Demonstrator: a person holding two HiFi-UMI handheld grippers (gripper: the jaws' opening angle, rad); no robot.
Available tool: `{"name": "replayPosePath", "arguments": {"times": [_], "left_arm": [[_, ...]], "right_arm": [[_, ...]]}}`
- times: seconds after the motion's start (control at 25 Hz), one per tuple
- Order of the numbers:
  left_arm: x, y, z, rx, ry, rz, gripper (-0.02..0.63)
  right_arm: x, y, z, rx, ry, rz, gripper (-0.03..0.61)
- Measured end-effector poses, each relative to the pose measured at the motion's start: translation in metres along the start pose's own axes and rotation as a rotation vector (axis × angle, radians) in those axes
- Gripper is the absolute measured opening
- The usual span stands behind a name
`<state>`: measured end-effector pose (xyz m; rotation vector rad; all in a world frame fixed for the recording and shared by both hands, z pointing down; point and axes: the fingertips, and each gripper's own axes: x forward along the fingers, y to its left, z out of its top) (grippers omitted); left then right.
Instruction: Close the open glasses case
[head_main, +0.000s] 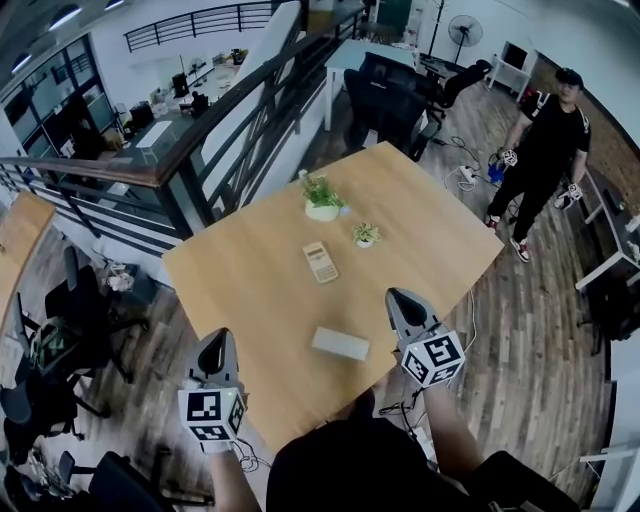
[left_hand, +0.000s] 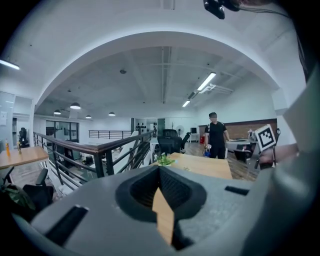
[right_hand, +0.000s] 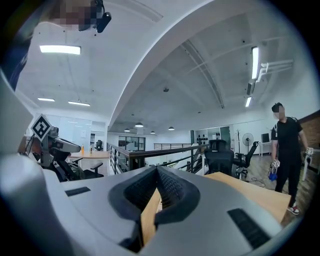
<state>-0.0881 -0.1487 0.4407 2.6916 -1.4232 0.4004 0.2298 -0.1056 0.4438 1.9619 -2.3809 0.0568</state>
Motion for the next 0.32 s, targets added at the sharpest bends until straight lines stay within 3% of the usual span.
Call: {"name": "replayPosePath", "arguments": {"times": [0.32], "left_arm": [[0.0018,0.0015,0.0,0.002,0.004,-0.006,-0.002]], "right_arm": [[0.0023,-0.0035,0.0014,0.003,-0.004,-0.003,0.015]]}}
